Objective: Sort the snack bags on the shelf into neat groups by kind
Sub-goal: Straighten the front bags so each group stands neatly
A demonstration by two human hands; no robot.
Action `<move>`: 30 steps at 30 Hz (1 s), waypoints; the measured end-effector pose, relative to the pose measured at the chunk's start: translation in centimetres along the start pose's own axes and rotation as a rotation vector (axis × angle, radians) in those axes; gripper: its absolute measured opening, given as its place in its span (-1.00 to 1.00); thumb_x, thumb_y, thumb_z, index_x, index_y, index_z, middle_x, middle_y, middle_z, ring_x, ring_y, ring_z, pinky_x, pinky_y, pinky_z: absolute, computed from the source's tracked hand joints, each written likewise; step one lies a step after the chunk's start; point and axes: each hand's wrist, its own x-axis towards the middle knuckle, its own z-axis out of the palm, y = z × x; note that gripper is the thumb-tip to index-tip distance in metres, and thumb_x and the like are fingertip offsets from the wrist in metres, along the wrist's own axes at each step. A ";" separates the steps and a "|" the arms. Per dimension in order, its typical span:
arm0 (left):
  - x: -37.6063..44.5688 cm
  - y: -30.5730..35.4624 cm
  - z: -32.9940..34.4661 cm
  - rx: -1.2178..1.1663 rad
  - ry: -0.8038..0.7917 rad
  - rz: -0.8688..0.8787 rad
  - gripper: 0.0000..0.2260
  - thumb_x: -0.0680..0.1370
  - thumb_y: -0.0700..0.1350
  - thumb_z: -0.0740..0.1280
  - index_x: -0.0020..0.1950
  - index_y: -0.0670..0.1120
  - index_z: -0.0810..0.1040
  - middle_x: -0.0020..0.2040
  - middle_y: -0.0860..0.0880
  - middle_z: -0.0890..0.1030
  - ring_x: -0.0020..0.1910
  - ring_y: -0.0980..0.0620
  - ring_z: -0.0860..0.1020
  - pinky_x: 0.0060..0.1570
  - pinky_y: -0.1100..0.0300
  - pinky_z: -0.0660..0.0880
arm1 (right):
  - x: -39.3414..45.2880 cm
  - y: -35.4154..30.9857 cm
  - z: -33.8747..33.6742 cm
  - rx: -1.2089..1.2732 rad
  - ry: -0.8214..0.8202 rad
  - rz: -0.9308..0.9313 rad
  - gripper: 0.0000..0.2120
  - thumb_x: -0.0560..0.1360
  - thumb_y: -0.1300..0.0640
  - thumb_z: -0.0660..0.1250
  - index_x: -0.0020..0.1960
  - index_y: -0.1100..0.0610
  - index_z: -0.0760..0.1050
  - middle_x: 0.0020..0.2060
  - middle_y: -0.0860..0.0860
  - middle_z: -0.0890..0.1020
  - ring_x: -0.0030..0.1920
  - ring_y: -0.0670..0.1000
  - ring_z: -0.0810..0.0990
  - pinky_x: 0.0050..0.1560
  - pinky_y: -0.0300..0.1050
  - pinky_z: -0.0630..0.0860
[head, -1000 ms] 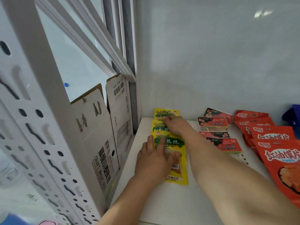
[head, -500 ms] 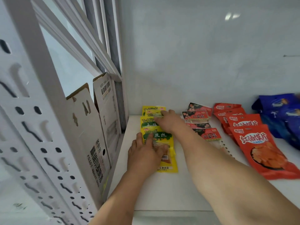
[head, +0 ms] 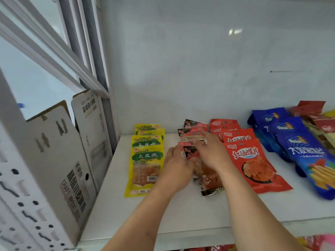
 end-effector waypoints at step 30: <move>9.6 -0.4 5.3 0.273 0.134 -0.189 -0.21 0.55 0.28 0.28 0.60 -0.17 0.15 0.52 -0.16 0.38 0.51 -0.16 0.29 0.47 -0.06 0.27 | 7.5 4.7 1.3 0.284 -0.175 0.200 -0.59 0.68 -0.06 0.15 0.42 0.16 0.31 0.32 0.10 0.47 0.29 0.10 0.49 0.14 -0.16 0.35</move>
